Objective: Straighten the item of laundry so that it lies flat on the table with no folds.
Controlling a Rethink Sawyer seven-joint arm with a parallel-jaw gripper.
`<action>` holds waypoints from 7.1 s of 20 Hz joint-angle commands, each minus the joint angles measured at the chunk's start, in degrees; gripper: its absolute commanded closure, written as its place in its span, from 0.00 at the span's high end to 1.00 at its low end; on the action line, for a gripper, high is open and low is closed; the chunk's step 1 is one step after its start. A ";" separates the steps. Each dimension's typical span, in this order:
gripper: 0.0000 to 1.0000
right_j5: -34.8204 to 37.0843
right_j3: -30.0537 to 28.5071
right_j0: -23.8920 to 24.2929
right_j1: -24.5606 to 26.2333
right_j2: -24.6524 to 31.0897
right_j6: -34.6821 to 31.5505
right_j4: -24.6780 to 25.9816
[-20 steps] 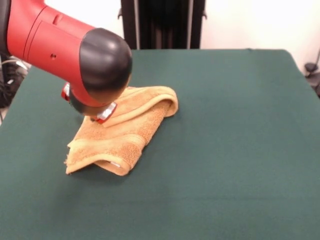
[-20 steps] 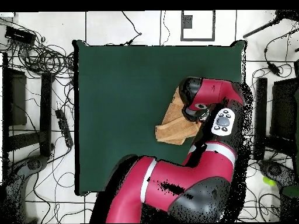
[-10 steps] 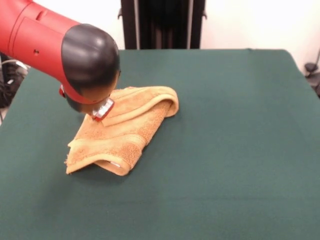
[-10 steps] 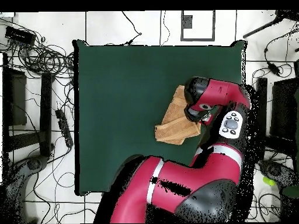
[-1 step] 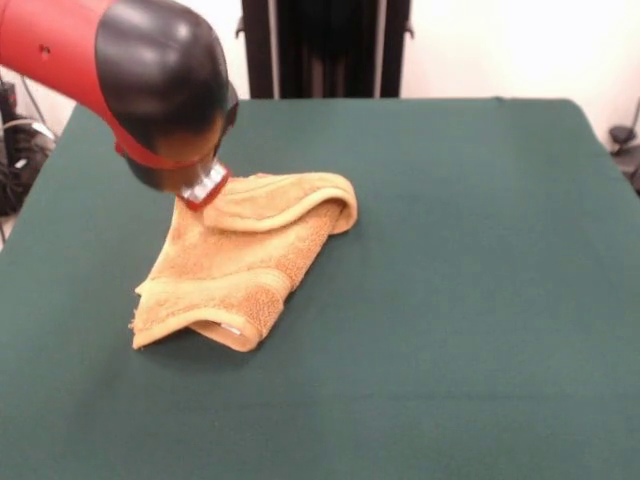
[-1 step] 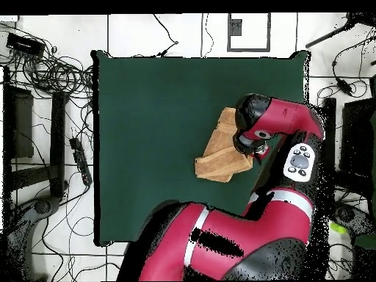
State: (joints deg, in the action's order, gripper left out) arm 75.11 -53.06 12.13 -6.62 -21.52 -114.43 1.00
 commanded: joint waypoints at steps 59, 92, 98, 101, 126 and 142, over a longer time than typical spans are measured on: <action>1.00 -2.43 -6.34 -4.53 -1.97 8.61 -13.47 -12.44; 1.00 -3.09 1.49 -13.03 7.44 -4.44 -13.17 -3.97; 1.00 -12.40 -0.90 -7.98 11.88 -3.24 -14.19 -4.82; 1.00 -14.42 -3.99 -7.39 10.25 -2.58 -14.17 -5.94; 1.00 -13.21 -14.25 -6.43 -1.83 3.47 -13.06 -17.24; 1.00 -16.55 -18.80 -8.16 -4.72 4.10 -11.80 -19.83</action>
State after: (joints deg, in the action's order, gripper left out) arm 65.01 -64.74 6.10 -12.59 -26.40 -114.43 -15.43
